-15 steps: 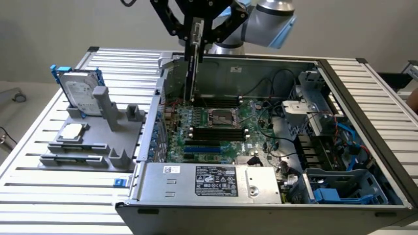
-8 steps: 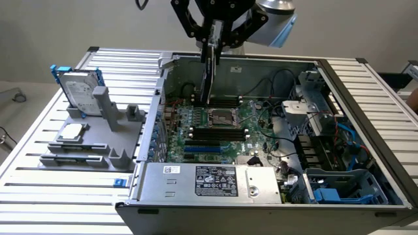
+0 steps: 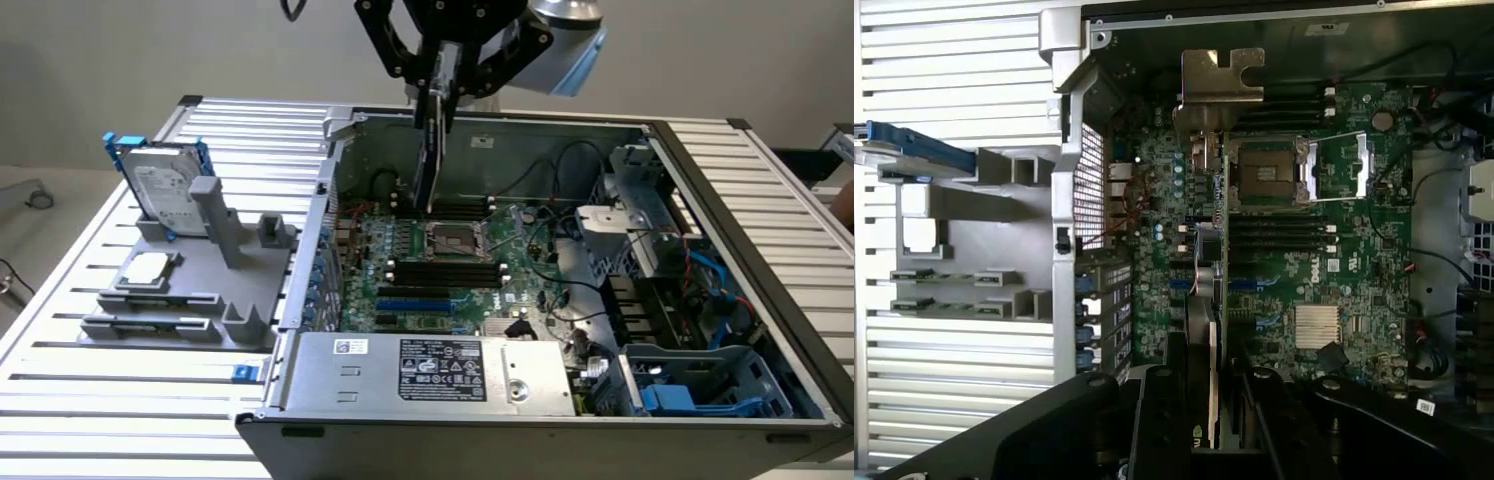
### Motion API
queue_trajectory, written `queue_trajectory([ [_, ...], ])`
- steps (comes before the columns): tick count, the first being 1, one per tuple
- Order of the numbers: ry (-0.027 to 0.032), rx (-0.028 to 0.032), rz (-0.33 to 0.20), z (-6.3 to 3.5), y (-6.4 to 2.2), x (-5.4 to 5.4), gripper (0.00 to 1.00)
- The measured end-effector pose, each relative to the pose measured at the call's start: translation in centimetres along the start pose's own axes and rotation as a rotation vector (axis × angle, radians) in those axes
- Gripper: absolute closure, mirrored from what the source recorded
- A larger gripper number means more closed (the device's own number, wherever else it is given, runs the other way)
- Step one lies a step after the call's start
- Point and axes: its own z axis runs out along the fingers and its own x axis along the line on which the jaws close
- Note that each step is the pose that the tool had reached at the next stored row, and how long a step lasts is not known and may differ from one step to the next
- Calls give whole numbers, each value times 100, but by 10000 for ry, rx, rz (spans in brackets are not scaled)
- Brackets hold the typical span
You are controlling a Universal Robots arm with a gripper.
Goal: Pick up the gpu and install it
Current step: 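Pick up the gpu and move the gpu toward the slot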
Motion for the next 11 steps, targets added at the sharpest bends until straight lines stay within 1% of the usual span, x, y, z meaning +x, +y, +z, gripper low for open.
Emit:
queue_trajectory([
  [3,1,-10,-3,-12,3,-123,73],
  [4,-6,-9,-16,-11,3,-143,73],
  [5,-32,-6,-46,-9,3,-149,73],
  [7,-158,5,-138,-4,3,-153,73],
  [9,-314,19,-295,1,3,-155,73],
  [11,-434,44,-537,4,2,-155,73],
])
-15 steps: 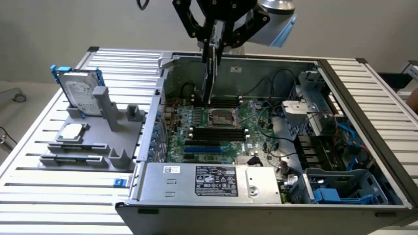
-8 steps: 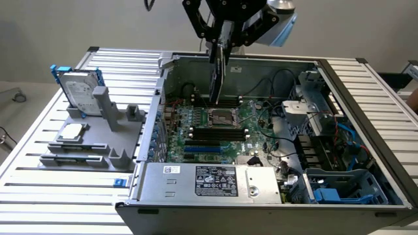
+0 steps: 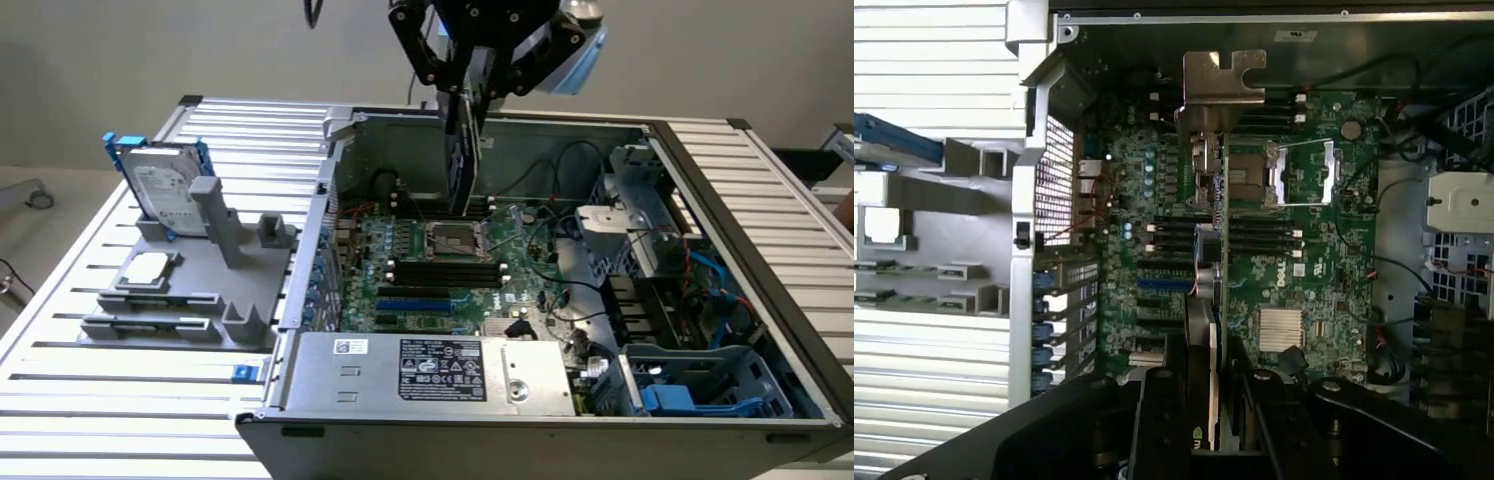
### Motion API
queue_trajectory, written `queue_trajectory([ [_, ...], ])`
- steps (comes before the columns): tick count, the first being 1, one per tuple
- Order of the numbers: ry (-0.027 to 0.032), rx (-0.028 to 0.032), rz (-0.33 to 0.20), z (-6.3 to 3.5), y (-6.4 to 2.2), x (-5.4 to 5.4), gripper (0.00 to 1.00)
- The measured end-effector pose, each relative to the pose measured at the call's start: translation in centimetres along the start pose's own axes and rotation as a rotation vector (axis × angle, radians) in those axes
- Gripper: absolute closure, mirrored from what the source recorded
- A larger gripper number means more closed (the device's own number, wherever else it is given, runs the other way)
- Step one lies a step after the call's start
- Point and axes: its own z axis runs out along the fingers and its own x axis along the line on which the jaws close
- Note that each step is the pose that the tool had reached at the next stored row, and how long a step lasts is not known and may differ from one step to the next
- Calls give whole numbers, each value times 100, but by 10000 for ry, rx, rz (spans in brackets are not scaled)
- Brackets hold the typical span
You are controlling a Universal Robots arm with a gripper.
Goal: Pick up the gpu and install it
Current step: 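Pick up the gpu and move the gpu toward the slot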
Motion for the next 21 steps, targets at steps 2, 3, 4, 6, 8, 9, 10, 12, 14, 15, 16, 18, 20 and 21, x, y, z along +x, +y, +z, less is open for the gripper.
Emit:
queue_trajectory([
  [2,-111,25,-271,4,-1,0,73],
  [3,-158,37,-416,7,-1,-1,73],
  [4,-202,51,-568,9,-1,-1,73],
  [6,-292,78,-863,13,-1,-1,73],
  [8,-411,103,-1104,17,-1,-1,73],
  [9,-497,113,-1159,18,-1,-5,73],
  [10,-554,110,-1164,19,-1,-12,73],
  [12,-614,88,-1149,24,-1,-22,73],
  [14,-633,68,-1040,32,-2,-25,73],
  [15,-642,57,-954,37,-2,-27,73],
  [16,-651,48,-860,45,-3,-28,73],
  [18,-657,44,-781,58,0,-29,73],
  [20,-656,44,-780,58,0,-29,73],
  [21,-656,45,-779,57,0,-29,73],
])
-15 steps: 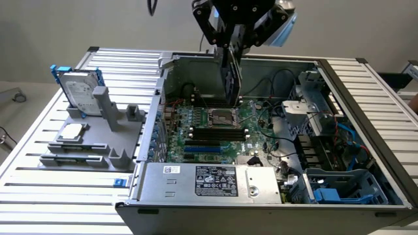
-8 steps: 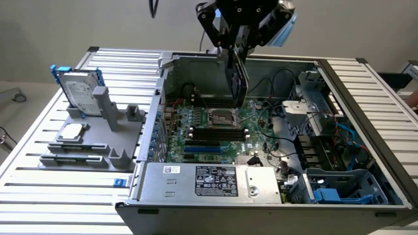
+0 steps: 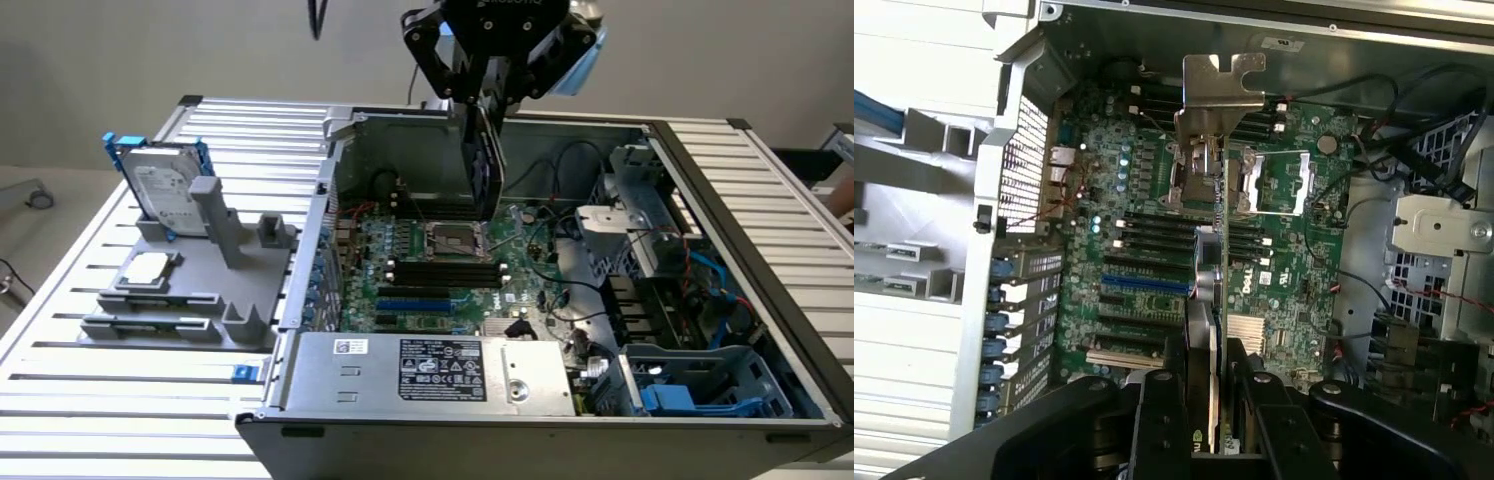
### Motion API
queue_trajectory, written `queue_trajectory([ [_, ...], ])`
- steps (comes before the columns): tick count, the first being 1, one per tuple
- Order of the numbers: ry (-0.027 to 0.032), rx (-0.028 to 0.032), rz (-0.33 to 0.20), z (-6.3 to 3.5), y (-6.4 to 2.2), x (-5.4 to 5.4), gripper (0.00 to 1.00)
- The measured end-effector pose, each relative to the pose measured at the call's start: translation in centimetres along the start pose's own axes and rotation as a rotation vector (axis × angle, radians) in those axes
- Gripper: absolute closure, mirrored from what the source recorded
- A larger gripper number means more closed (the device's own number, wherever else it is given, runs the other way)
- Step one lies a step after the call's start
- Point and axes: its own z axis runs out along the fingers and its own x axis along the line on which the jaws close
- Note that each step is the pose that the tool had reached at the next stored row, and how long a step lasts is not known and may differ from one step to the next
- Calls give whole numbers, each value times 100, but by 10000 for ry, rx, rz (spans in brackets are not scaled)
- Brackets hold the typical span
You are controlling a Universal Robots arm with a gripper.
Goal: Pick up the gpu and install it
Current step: 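Pick up the gpu and move the gpu toward the slot, then insert the gpu into the slot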
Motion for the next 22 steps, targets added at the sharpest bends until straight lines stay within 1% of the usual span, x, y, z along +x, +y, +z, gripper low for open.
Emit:
queue_trajectory([
  [18,-5,-8,-1,0,0,-1,73],
  [20,-138,11,-130,-1,0,-2,73],
  [22,-265,26,-439,1,0,-2,73],
])
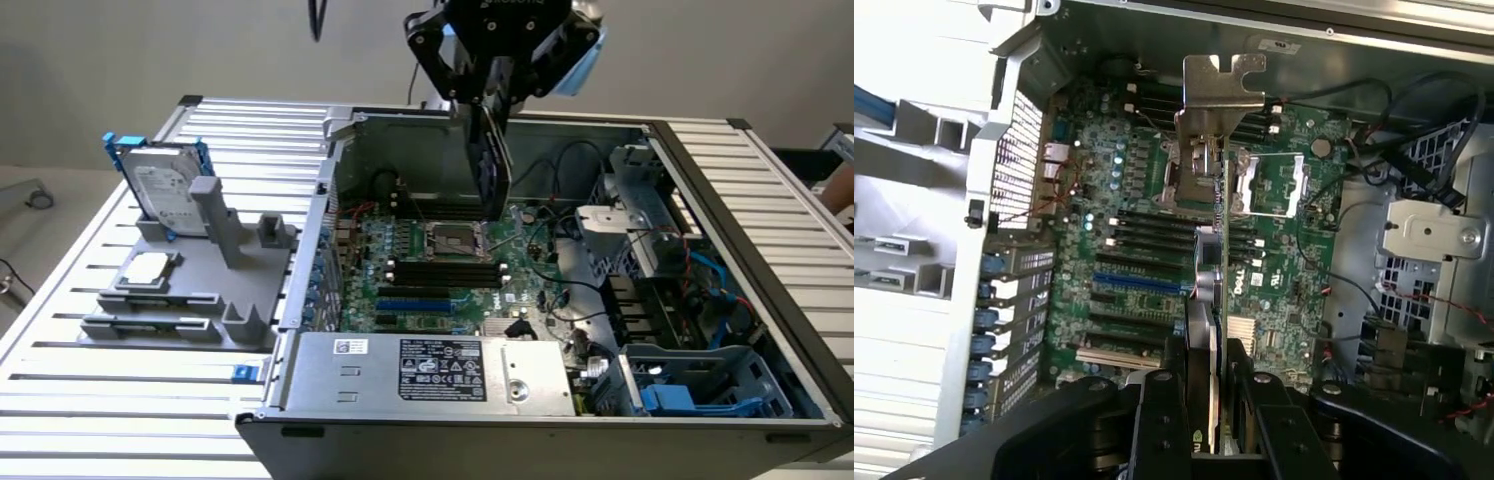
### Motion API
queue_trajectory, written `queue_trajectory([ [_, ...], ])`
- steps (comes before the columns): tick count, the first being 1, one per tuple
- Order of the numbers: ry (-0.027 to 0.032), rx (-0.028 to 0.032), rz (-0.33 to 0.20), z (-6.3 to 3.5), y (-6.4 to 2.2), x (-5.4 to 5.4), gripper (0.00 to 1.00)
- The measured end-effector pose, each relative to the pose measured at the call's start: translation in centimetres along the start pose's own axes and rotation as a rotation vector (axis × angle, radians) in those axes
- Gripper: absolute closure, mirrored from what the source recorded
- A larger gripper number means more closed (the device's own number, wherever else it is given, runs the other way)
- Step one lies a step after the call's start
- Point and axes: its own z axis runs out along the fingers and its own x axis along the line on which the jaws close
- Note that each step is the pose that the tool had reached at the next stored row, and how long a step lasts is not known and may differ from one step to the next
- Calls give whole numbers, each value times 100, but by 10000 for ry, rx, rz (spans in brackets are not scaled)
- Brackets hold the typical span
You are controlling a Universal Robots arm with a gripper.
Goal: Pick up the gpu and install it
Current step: 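Insert the gpu into the slot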
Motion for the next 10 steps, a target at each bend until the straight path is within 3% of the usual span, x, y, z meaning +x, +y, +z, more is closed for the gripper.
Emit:
queue_trajectory([
  [2,-103,10,-341,2,0,0,73],
  [4,-162,15,-717,6,-1,-1,73],
  [10,-97,-18,-1804,35,-3,1,73],
])
